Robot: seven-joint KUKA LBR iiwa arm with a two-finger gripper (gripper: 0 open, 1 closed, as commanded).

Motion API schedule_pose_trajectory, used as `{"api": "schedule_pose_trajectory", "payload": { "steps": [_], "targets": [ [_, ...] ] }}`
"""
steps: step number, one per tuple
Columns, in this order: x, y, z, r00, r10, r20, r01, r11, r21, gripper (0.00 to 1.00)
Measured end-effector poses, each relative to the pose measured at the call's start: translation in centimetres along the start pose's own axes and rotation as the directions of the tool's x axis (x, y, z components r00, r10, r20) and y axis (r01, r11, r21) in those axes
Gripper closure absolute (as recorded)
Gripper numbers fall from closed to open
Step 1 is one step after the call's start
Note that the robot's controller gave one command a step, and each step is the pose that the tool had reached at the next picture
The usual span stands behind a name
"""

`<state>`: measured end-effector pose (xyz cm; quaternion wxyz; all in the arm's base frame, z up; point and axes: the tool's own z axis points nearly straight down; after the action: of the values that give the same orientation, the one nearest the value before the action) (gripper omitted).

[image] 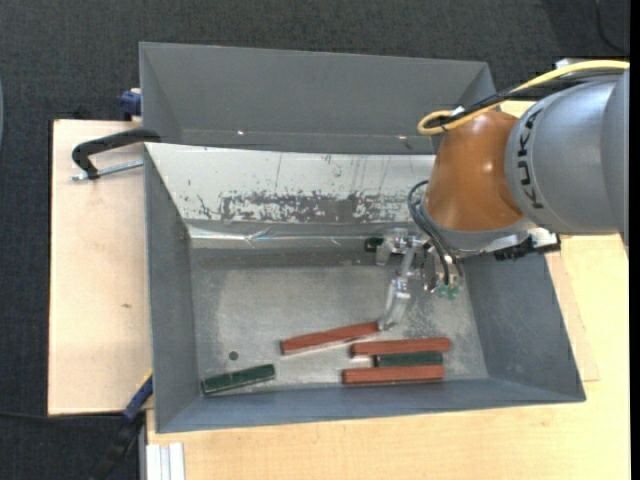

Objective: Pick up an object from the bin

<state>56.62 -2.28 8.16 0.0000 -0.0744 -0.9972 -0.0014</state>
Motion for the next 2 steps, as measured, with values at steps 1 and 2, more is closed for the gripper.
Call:
{"api": "schedule_pose_trajectory", "payload": {
  "steps": [1, 2],
  "targets": [
    [4.2, 1.3, 0.3, 0.996, -0.088, 0.004, 0.088, 0.996, 0.002, 0.0],
    [6.9, 1.8, 0.8, 0.997, -0.083, -0.004, 0.083, 0.997, 0.001, 0.0]
  ]
}}
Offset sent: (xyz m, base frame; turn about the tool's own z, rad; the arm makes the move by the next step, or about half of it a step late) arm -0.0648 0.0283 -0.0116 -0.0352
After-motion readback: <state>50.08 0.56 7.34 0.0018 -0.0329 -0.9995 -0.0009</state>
